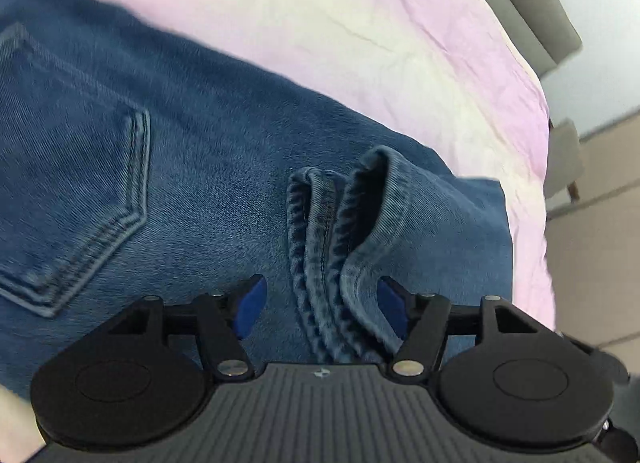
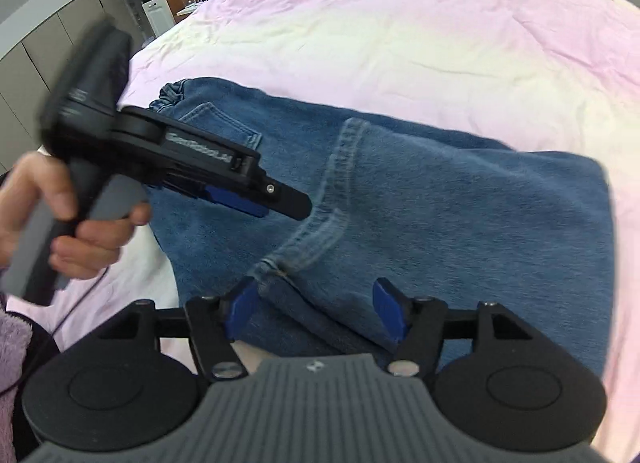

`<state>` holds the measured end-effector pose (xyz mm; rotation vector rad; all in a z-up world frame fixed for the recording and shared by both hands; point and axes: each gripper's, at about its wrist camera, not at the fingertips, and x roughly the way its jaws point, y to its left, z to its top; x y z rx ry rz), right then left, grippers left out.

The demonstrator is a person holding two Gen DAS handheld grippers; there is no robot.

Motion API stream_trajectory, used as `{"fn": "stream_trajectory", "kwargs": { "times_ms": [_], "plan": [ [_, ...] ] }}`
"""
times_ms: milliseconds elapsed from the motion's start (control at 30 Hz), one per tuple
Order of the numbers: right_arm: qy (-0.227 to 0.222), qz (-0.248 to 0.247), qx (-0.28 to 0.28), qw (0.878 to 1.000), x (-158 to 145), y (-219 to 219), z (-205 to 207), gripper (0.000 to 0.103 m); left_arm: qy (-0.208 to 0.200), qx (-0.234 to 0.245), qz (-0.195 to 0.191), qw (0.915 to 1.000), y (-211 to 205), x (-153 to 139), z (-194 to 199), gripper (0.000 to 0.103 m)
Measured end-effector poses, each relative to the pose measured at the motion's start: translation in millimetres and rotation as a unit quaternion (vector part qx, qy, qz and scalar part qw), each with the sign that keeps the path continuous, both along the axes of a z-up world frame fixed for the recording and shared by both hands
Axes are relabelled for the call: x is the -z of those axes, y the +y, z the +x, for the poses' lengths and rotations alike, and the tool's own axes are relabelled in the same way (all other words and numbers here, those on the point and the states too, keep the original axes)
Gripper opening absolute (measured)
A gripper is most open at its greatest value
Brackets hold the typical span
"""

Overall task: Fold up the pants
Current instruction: 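Fold the held hems over toward the waistband and open the right tool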

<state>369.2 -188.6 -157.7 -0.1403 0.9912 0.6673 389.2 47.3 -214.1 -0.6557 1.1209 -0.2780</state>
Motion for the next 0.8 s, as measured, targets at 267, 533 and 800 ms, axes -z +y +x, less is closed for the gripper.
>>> {"fn": "stream_trajectory", "kwargs": {
  "times_ms": [267,533,800],
  "plan": [
    [-0.052,-0.098,0.118,0.987,-3.1,-94.2,35.4,0.043,-0.018,-0.025,-0.01,0.9995,-22.3,5.2,19.4,0.069],
    [-0.054,-0.079,0.162,0.982,2.0,-134.0,49.7,0.034,-0.131,0.022,0.023,0.9909,-54.3,-61.8,27.6,0.003],
    [-0.026,0.001,0.165,0.986,26.7,-123.3,71.9,0.029,-0.086,0.083,0.17,0.9781,-80.1,-49.9,53.0,0.003]
  ]
}}
